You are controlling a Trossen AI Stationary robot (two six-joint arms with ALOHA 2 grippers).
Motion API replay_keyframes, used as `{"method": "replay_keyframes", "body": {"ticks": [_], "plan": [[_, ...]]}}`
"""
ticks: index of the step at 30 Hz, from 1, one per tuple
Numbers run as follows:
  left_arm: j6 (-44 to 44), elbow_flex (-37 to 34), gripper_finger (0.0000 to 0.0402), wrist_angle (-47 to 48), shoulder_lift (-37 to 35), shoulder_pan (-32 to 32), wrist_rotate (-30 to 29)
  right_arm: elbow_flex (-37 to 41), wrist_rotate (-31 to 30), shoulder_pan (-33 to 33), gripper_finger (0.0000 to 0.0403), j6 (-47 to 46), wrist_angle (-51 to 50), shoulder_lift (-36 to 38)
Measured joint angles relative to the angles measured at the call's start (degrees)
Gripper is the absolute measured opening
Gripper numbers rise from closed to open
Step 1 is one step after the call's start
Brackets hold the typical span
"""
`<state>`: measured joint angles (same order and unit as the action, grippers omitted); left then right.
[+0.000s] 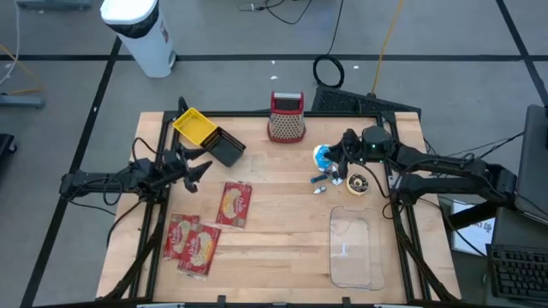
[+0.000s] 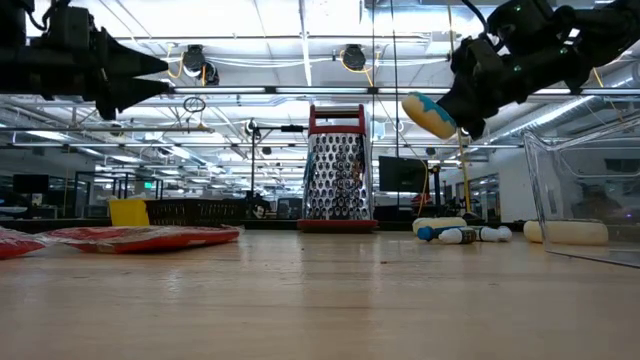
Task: Pick & Place Food Item
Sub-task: Put the blue donut into the yellow bin
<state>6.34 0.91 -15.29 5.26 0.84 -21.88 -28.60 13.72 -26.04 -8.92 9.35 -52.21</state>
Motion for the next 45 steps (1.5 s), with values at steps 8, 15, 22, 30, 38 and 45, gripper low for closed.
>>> {"method": "replay_keyframes", "body": {"ticks": [8,15,22,30,38,45], "plan": [[5.98,0.00,0.0257,0.00,0.00,-0.02,-2.94,0.00,-0.09,-0.02,0.0038,0.51,0.33,0.00],[16.54,0.00,0.0257,0.01,0.00,-0.02,-6.71,0.00,-0.08,-0.02,0.0038,5.31,1.90,-0.36],[23.11,0.00,0.0257,-4.77,6.80,-0.12,-0.90,-0.04,-0.11,2.74,0.0038,8.58,3.90,-3.29],[22.62,3.85,0.0257,-17.64,28.15,0.46,-0.69,-0.04,-2.53,9.91,0.0038,19.54,16.95,-13.64],[16.74,20.69,0.0257,-16.51,52.20,1.93,2.34,-0.04,-20.61,15.18,0.0038,29.78,27.58,-20.57],[11.04,35.56,0.0257,-15.79,70.99,3.13,2.84,-0.04,-28.23,18.26,0.0038,35.44,33.12,-22.10]]}}
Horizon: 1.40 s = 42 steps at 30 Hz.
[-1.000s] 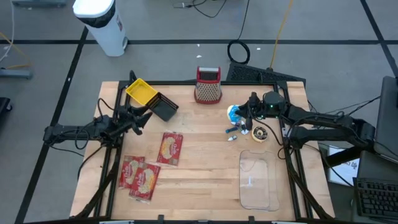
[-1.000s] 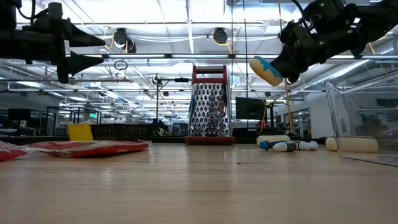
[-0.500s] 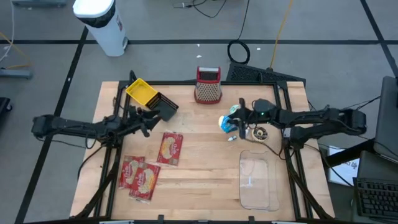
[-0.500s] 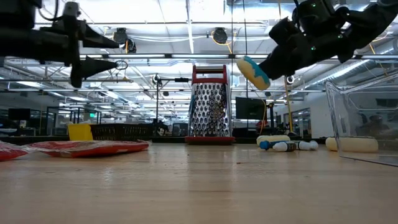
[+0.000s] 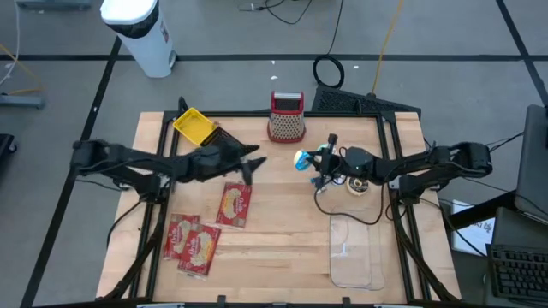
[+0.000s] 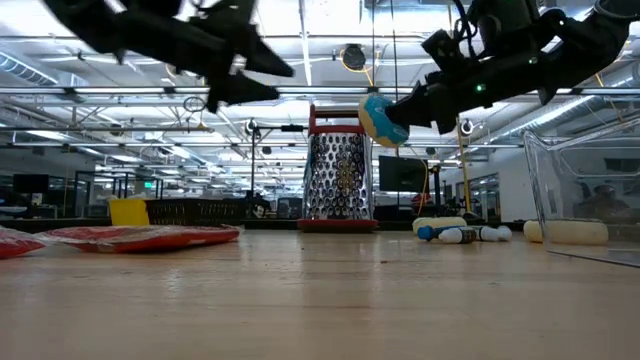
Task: Pick & Place Food Item
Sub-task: Put the blue donut into the yellow bin
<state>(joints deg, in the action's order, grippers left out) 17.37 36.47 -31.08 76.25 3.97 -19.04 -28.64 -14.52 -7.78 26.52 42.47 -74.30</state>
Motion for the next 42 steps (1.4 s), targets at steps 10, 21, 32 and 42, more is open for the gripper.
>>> {"method": "replay_keyframes", "body": {"ticks": [10,21,32,42], "plan": [[-7.33,15.10,0.0257,0.09,18.05,-0.02,6.00,0.00,-9.45,1.93,0.0038,5.69,1.95,-0.02],[-10.07,23.10,0.0257,0.08,24.56,0.04,5.38,0.02,-9.54,2.96,0.0038,5.72,2.81,0.00],[-11.05,23.17,0.0257,0.91,24.57,0.77,2.52,0.04,-9.45,4.89,0.0038,6.79,5.45,-0.02],[-6.74,23.17,0.0179,2.06,24.57,2.01,10.10,0.04,-9.07,4.91,0.0038,5.47,5.52,-0.02]]}}
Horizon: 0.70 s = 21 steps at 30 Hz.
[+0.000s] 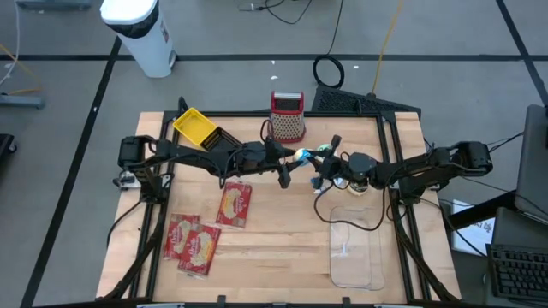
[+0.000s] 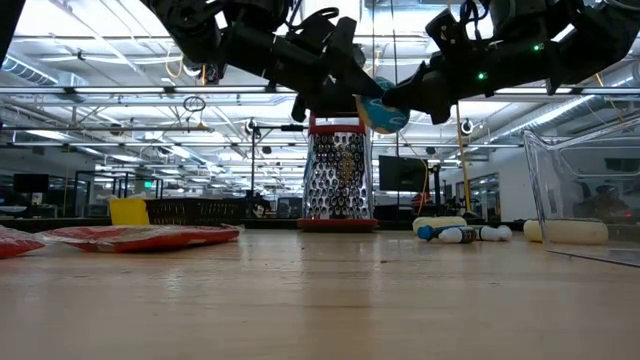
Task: Pick & Place Food Item
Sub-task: Put the blue donut into the yellow bin
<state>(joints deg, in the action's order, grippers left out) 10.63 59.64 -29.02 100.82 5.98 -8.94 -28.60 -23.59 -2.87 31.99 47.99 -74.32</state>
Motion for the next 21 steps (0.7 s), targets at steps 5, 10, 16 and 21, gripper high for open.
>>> {"method": "replay_keyframes", "body": {"ticks": [5,10,16,21], "plan": [[-0.42,0.00,0.0099,-0.82,0.02,0.13,0.09,0.00,-0.39,0.00,0.0039,-3.56,-0.83,0.04],[-1.16,0.00,0.0042,-0.52,-0.53,0.72,-0.54,0.00,-0.32,-0.07,0.0065,-12.93,-1.49,0.04],[0.31,-0.07,0.0009,4.13,-2.45,2.90,-1.77,-0.02,-0.30,-0.02,0.0147,-14.85,-2.23,1.24],[1.96,-0.04,0.0033,9.39,-5.71,4.91,-6.49,-0.02,-0.20,0.04,0.0214,-16.90,-5.14,5.33]]}}
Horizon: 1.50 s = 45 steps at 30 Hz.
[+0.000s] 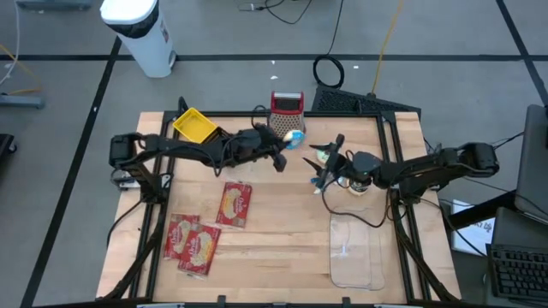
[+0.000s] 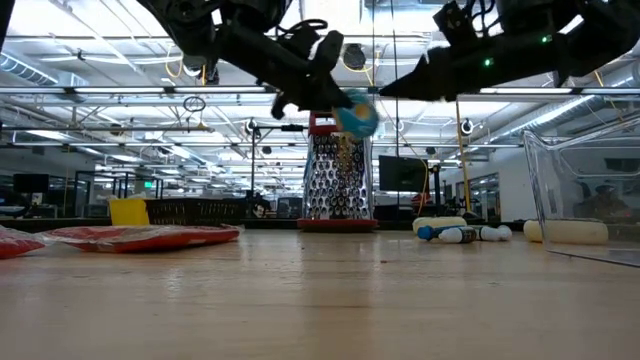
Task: Pick & Place Food Item
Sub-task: Put the blue donut into the yellow bin
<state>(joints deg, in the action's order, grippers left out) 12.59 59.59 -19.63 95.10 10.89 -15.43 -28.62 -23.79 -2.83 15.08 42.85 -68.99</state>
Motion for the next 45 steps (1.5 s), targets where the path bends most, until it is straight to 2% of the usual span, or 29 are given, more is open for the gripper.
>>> {"method": "replay_keyframes", "body": {"ticks": [3,8,12,15,18,27,32,36,41,45], "plan": [[0.04,0.01,0.0036,8.45,-3.44,1.36,-2.92,0.00,-0.03,-0.04,0.0244,-1.12,-4.83,3.41],[1.53,-0.48,0.0013,24.15,-10.80,5.04,-3.30,0.02,-0.19,-0.32,0.0270,-1.74,-13.77,8.79],[3.42,-2.51,0.0011,32.71,-17.17,8.70,-3.29,0.02,-0.25,-0.97,0.0274,-2.67,-17.02,11.89],[4.73,-4.39,0.0021,35.37,-22.06,11.46,-3.23,0.02,-0.23,-1.12,0.0273,-2.62,-18.61,13.38],[5.71,-6.62,0.0014,39.50,-26.74,15.00,-3.09,0.02,-0.21,-1.25,0.0269,-2.74,-18.72,13.66],[10.25,-12.91,0.0016,54.68,-36.54,31.43,-2.52,0.02,-0.15,-1.22,0.0269,-2.57,-19.15,13.38],[10.43,-16.84,0.0009,53.72,-37.41,40.01,0.87,0.02,-0.15,-1.25,0.0266,-2.44,-18.83,13.38],[9.92,-20.63,0.0018,48.81,-35.73,45.06,6.12,0.02,-0.15,-1.25,0.0266,-2.46,-18.76,13.38],[9.17,-23.91,0.0008,41.28,-34.38,48.17,12.57,0.02,-0.15,-1.25,0.0266,-2.61,-18.77,13.38],[10.52,-25.20,0.0021,38.69,-33.76,49.73,14.36,0.02,-0.15,-1.25,0.0265,-2.48,-18.73,13.38]]}}
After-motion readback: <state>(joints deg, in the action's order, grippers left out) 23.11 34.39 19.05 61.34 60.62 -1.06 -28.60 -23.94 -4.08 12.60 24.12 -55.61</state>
